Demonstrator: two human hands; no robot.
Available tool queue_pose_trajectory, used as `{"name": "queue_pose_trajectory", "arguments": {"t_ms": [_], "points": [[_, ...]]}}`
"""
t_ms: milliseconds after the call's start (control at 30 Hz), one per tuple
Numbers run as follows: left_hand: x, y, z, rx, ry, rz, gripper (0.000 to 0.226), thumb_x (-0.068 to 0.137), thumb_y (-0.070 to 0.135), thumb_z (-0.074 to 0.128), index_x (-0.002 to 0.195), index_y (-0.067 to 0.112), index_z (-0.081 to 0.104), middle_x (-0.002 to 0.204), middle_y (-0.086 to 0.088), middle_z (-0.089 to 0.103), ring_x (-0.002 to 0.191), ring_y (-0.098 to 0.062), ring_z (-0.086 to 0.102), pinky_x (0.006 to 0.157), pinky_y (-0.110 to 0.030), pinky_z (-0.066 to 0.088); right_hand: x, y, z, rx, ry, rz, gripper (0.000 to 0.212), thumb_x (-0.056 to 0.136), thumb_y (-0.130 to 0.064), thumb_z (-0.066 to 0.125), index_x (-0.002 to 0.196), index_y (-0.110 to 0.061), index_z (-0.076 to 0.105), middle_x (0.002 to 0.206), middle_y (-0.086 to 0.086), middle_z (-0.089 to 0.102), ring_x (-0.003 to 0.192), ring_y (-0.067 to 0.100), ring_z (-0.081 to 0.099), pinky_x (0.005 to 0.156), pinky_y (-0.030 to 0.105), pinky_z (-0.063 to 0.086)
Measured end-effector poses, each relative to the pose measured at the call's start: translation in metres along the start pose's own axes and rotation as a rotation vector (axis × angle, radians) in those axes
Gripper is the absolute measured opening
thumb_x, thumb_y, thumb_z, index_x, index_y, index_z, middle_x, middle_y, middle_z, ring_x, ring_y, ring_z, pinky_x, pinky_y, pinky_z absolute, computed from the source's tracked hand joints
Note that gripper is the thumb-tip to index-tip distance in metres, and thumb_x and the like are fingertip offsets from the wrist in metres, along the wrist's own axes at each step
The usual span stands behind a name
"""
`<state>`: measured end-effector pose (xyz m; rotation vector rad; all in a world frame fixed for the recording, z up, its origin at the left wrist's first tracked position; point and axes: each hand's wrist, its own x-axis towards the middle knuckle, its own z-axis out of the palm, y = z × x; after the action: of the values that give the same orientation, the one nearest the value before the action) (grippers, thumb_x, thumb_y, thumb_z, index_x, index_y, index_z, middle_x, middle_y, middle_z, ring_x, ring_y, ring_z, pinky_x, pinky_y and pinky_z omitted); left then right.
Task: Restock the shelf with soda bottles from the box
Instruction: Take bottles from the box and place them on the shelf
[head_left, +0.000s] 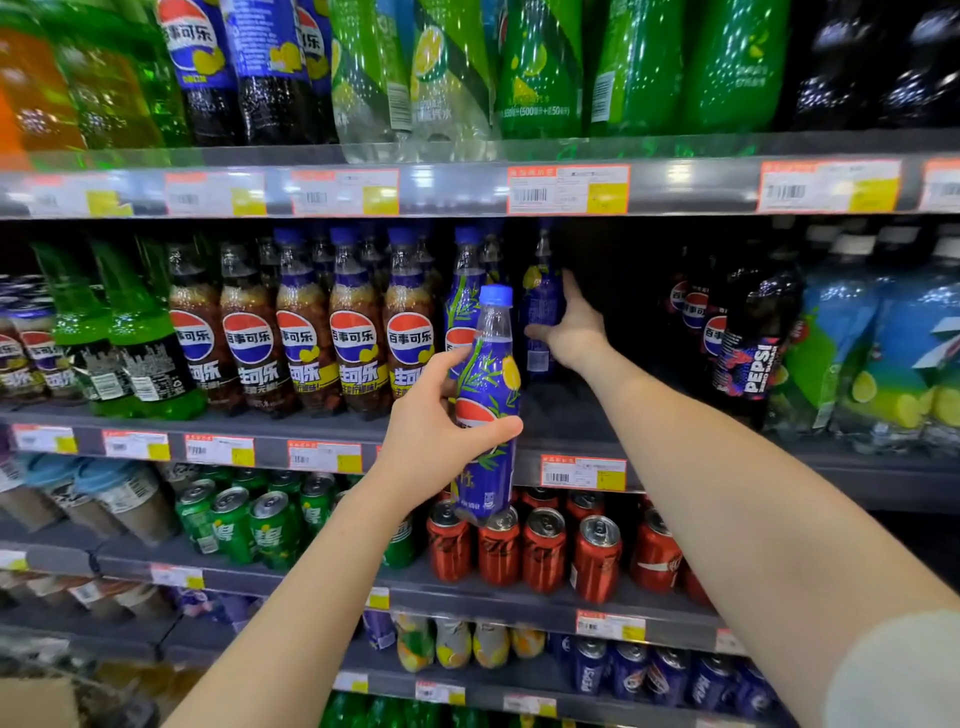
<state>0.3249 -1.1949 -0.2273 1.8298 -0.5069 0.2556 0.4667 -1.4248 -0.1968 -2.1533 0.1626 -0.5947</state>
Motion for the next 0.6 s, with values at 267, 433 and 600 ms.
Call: {"name": "queue_pose_trajectory", "arguments": {"t_ms": [267, 433, 600], "points": [[0.015, 0.003, 0.005, -0.027, -0.030, -0.020, 0.083, 0.069, 0.035, 0.094, 0.135, 0.047, 0.047, 0.111, 0.010, 0.073, 0.092, -0.006, 0.074, 0.087, -0.037, 0.063, -0.029, -0.004, -0.014, -0.178, 0.080, 0.152, 0.096, 0.083, -0.034, 0.079, 0.157, -0.008, 0.024, 0.135, 0.019, 0.060, 0.124, 0.035, 0.059, 0.097, 0.036, 0.049], [0.027, 0.011, 0.018, -0.012, -0.035, 0.003, 0.080, 0.070, 0.032, 0.094, 0.133, 0.046, 0.046, 0.107, 0.013, 0.072, 0.091, -0.001, 0.073, 0.087, -0.034, 0.062, -0.099, -0.033, -0.043, 0.419, -0.210, 0.174, 0.040, 0.088, 0.004, 0.051, 0.124, -0.008, 0.061, 0.094, 0.006, 0.072, 0.087, 0.020, 0.071, 0.073, 0.031, 0.058], [0.035, 0.021, 0.031, 0.009, -0.054, 0.007, 0.086, 0.066, 0.040, 0.092, 0.139, 0.043, 0.046, 0.110, 0.009, 0.071, 0.095, -0.003, 0.072, 0.088, -0.034, 0.061, -0.144, -0.030, -0.071, 0.444, -0.696, 0.064, 0.072, 0.085, 0.006, 0.064, 0.144, -0.028, 0.040, 0.123, 0.004, 0.069, 0.110, 0.019, 0.071, 0.089, 0.034, 0.060]]}}
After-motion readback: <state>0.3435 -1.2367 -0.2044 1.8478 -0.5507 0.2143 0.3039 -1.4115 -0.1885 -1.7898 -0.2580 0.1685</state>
